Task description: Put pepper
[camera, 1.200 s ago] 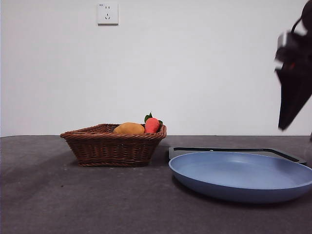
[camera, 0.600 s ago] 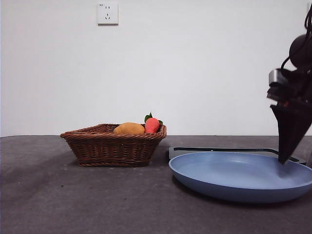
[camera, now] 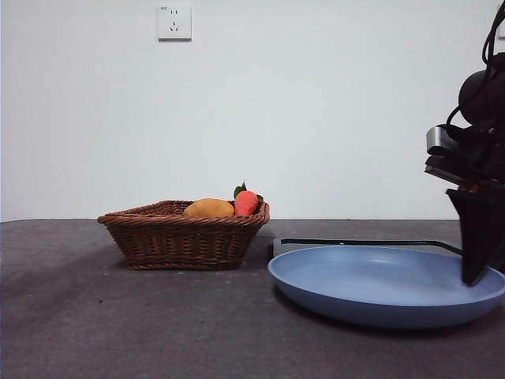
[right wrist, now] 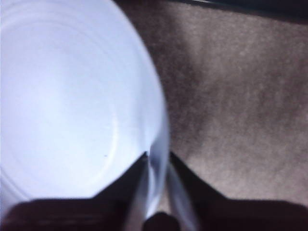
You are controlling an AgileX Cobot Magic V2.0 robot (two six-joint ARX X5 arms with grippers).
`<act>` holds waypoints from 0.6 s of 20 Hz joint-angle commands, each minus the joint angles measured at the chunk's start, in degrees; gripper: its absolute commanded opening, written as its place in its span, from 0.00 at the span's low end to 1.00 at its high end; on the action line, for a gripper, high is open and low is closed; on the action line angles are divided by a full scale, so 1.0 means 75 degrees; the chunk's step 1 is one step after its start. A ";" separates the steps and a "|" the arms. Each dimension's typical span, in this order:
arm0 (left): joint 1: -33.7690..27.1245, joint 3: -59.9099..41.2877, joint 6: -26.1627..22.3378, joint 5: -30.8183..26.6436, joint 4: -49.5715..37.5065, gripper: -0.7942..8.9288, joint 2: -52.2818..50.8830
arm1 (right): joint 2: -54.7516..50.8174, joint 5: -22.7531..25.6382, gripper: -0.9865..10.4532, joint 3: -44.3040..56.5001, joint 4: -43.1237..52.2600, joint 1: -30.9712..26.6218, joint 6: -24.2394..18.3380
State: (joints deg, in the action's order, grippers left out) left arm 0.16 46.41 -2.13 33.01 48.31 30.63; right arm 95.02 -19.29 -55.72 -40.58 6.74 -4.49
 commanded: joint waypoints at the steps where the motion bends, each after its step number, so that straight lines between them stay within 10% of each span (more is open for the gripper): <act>1: 0.0026 0.0111 -0.0041 0.0006 -0.0087 0.45 0.0020 | 0.0149 0.0006 0.09 -0.0114 0.0035 0.0015 0.0015; 12: 0.0254 0.0119 0.0364 -0.0198 -0.0437 0.45 0.0813 | -0.1137 -0.0434 0.09 -0.0117 -0.0300 0.0012 0.0697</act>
State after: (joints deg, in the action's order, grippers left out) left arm 1.74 46.41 -0.73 31.64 46.35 35.90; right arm 87.61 -21.93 -55.83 -43.20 6.70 -0.80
